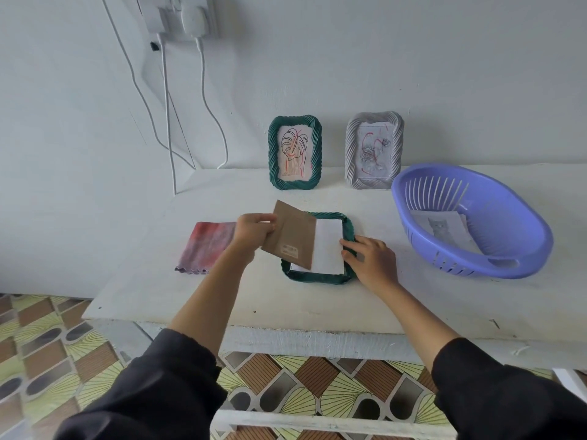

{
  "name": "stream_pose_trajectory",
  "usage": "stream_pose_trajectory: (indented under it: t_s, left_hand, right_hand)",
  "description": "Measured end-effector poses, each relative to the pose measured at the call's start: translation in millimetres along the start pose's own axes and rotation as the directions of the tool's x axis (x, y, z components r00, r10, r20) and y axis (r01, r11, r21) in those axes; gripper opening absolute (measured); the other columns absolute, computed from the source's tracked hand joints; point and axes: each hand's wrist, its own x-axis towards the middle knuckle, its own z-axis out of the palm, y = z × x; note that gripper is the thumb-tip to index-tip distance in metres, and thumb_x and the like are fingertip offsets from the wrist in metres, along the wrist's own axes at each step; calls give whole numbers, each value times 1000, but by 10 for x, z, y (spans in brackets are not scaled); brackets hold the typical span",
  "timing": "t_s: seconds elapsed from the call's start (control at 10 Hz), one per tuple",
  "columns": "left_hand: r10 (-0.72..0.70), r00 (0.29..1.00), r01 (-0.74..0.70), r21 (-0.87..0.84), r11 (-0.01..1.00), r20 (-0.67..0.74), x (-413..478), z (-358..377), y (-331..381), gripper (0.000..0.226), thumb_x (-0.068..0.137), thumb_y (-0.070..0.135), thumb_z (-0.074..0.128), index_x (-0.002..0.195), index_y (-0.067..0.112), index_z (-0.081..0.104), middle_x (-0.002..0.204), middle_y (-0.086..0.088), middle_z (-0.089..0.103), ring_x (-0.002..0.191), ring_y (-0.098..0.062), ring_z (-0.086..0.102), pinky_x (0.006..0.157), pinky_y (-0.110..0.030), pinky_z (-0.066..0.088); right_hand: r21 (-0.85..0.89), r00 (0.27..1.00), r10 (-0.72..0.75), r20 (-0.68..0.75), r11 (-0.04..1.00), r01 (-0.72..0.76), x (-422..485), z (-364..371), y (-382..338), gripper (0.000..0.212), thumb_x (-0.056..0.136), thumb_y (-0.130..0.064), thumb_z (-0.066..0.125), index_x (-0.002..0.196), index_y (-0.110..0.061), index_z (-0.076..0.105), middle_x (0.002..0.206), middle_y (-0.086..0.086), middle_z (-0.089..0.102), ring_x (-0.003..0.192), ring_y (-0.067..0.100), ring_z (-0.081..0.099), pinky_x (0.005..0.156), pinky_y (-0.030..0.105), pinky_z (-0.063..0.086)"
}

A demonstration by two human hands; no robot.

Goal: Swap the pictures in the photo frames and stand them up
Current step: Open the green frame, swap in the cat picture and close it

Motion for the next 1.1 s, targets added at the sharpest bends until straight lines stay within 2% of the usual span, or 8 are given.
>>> stream_pose_trajectory:
  t_s: [0.3,0.4,0.5,0.7,0.8,0.9,1.0,1.1]
  left_hand:
    - [-102,969,112,32,993,-226,123,-493,-225,35,88,-2,47,115,10,66,81,-7,62,68,-19,56,55,-21,41]
    - [-84,978,108,120,987,-191,98,-455,-277,35,89,1,46,115,13,65,102,-12,65,89,-31,62,62,-33,49]
    - [14,982,54,347,936,-190,87,-403,-282,30,88,6,47,111,12,66,117,-14,65,103,-33,62,87,-42,54]
    - [79,968,118,708,696,-240,4,-229,-237,32,86,7,44,110,13,66,115,-9,64,106,-31,59,82,-37,51]
    - [178,958,68,783,619,-224,-31,-86,-179,33,86,2,45,110,10,66,115,-12,63,108,-31,57,85,-40,51]
    - [251,965,-131,703,699,-70,-33,123,-126,28,89,14,43,87,11,70,111,-15,63,101,-34,58,75,-35,49]
    - [196,977,-198,683,704,81,-95,293,-160,30,87,39,51,78,16,69,105,-17,67,102,-36,56,84,-39,47]
    - [149,982,-182,761,623,113,-155,354,-239,42,86,50,55,114,20,64,123,-8,56,118,-32,44,97,-38,36]
  right_hand:
    - [-11,1000,14,17,1000,-14,8,7,0,32,92,-35,50,122,-35,59,138,-3,51,128,22,41,108,39,31]
    - [-2,1000,9,6,1000,-9,8,8,3,31,92,-35,50,122,-35,60,137,-3,53,127,22,42,107,39,32]
    - [-2,1000,9,0,1000,-9,12,15,3,31,91,-35,51,121,-35,60,136,-3,53,126,22,43,107,39,32]
    - [1,1000,12,-7,1000,-12,5,11,-10,31,91,-34,51,120,-35,61,136,-3,53,126,22,43,107,39,32]
    - [8,1000,14,2,1000,-14,-3,-4,-15,31,91,-35,51,120,-35,61,136,-3,53,127,22,43,107,40,32]
    - [-6,1000,22,-19,1000,-22,7,-44,-9,31,91,-34,52,121,-34,60,136,-2,53,127,22,42,107,38,32]
    - [-10,1000,22,-14,1000,-22,3,-44,-13,31,91,-35,51,121,-34,60,137,-2,52,127,22,42,106,37,31]
    - [-11,1000,22,-13,1000,-22,-13,-5,-22,31,91,-35,51,121,-34,60,136,-3,53,126,21,43,106,37,32]
